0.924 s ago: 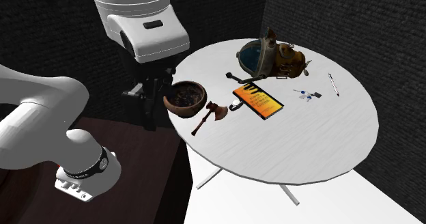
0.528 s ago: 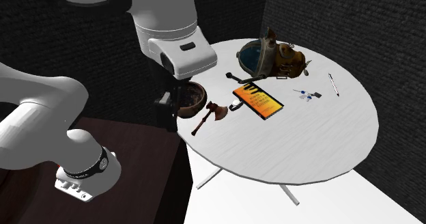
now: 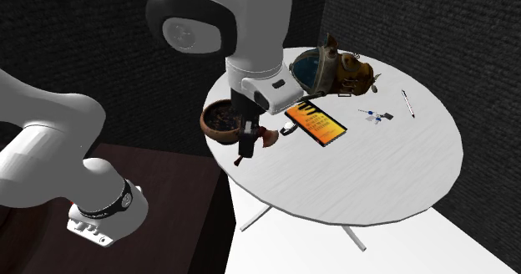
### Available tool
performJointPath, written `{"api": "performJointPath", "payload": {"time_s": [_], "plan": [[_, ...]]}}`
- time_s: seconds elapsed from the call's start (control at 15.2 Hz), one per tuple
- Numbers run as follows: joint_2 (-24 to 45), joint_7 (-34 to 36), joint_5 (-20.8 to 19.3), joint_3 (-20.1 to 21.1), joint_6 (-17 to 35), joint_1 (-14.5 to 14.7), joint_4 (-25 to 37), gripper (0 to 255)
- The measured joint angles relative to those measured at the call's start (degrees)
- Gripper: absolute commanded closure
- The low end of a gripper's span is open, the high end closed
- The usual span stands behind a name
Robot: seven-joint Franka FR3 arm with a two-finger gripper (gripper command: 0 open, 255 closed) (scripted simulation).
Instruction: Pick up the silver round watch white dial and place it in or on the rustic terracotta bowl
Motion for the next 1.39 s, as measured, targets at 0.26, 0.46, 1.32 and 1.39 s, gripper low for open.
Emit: {"api": "performJointPath", "payload": {"time_s": [0.26,0.46,1.32,1.39], "plan": [[6.80,-0.53,2.48,1.37,5.69,1.84,0.55,0],[12.32,-0.57,4.27,2.65,8.62,3.31,2.87,0],[37.65,-1.88,9.24,7.75,19.31,8.63,16.65,0],[39.81,-1.62,9.32,8.18,19.68,9.19,18.49,0]]}}
